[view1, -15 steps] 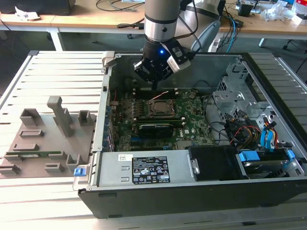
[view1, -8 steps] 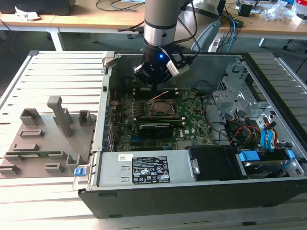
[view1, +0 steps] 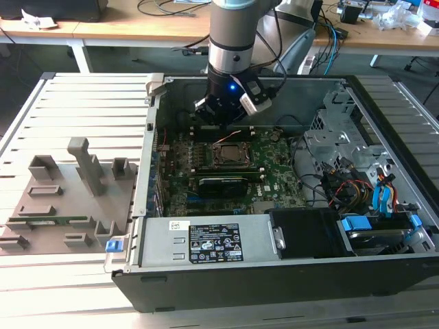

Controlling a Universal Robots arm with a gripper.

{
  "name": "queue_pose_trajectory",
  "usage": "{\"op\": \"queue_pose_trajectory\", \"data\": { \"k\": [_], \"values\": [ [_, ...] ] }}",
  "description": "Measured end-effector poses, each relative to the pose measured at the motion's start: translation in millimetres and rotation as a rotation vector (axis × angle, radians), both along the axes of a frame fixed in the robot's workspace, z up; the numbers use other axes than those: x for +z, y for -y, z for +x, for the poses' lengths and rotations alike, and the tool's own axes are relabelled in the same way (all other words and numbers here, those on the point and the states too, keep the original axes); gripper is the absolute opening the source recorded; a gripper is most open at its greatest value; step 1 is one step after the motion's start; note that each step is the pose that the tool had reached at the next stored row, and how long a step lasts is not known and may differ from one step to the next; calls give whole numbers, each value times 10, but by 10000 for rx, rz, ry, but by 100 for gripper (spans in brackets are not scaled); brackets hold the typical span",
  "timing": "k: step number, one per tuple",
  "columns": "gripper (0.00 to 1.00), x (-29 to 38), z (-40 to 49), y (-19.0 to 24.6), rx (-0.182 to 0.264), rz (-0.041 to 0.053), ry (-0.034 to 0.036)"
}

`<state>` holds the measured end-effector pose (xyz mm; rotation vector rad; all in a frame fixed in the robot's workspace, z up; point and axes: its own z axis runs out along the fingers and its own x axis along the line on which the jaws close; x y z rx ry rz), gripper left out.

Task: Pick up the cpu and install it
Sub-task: 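Install the first cpu locking lever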

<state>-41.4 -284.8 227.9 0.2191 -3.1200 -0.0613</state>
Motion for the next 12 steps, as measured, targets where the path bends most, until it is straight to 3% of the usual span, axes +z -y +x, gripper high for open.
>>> {"op": "queue_pose_trajectory", "data": {
  "k": [5, 12],
  "values": [
    [11, -90, 29, -29, 8, -7, 0],
    [11, -156, 110, -32, 9, -14, -5]
  ]
}}
